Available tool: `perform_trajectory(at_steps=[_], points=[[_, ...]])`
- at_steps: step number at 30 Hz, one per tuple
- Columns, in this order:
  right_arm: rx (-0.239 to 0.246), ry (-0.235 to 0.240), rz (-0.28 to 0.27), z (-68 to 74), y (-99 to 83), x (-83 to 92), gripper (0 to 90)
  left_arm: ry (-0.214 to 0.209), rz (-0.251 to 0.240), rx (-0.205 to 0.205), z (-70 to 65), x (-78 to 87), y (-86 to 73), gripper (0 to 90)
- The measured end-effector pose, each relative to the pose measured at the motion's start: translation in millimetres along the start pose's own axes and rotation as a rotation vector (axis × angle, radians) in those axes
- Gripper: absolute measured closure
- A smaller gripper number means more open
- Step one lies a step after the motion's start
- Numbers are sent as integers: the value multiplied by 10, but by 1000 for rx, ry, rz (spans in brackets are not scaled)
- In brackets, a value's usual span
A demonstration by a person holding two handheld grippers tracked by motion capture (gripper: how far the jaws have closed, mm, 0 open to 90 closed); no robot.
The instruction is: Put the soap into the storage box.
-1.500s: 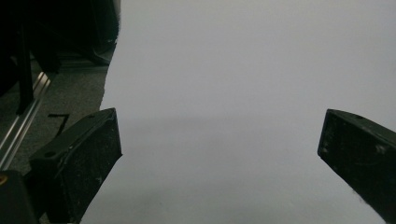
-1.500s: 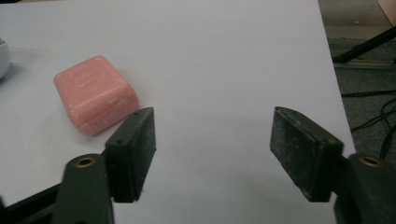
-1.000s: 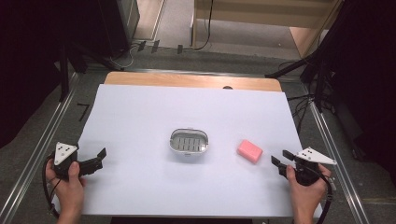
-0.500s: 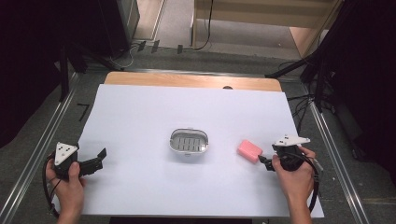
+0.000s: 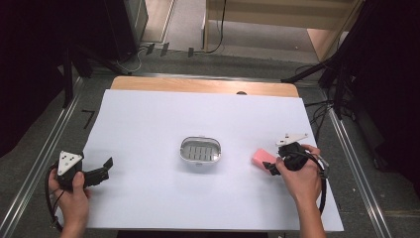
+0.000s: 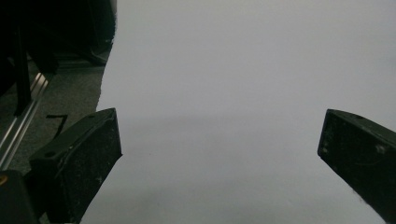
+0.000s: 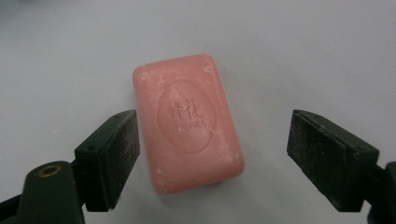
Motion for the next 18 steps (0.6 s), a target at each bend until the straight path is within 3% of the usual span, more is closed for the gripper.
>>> perform_trajectory(at_steps=[7, 10, 18], points=[[13, -17, 44, 15, 26, -128, 160, 3, 0, -2, -2, -2, 0, 2], [12, -3, 48, 29, 47, -172, 162, 2, -1, -4, -1, 0, 1, 2], [32, 25, 91, 104, 29, -291, 300, -7, 3, 0, -3, 0, -2, 2]])
Point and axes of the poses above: each handheld gripper's, and its own axes: x roughly backward along the jaws, y roughly out of its top, z roughly to its left, the point moved 10 cm from there along -x, roughly forward along the jaws, and after that the axes turned 8 degrees about -x, right-handed, at the moved point
